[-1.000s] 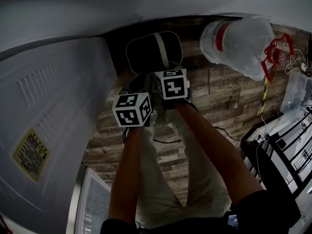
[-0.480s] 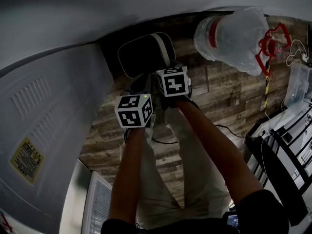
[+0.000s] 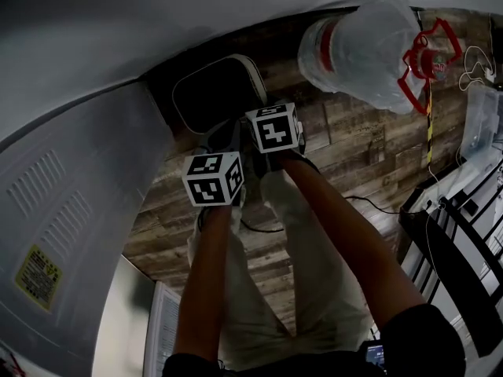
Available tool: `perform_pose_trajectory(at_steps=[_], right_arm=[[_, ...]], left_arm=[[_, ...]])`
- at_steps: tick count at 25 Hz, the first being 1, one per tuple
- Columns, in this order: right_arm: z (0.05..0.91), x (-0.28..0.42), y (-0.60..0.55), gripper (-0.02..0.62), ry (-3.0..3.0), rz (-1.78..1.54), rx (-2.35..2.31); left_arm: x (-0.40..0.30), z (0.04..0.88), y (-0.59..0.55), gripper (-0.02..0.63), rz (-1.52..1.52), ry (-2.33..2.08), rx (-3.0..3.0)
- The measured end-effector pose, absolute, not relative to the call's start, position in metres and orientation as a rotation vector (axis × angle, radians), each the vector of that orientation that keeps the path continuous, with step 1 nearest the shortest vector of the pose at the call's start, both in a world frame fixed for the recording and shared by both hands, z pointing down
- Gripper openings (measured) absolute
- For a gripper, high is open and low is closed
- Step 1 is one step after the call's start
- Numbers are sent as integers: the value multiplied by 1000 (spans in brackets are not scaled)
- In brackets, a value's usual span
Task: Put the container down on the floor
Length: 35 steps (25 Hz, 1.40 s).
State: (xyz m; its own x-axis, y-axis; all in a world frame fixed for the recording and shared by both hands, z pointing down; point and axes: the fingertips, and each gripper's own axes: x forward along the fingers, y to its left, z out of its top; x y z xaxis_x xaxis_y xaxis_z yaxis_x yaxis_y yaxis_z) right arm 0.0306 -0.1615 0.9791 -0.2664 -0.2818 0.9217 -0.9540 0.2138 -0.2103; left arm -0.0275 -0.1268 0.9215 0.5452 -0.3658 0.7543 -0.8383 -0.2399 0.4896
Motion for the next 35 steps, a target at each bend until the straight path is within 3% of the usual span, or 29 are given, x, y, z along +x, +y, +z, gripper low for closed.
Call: perform_pose_trajectory(at_steps=[35], right_arm=[[1027, 94, -160, 112, -1574, 1162, 1273]], left_arm=[[3, 955, -136, 17, 678, -890, 1853]])
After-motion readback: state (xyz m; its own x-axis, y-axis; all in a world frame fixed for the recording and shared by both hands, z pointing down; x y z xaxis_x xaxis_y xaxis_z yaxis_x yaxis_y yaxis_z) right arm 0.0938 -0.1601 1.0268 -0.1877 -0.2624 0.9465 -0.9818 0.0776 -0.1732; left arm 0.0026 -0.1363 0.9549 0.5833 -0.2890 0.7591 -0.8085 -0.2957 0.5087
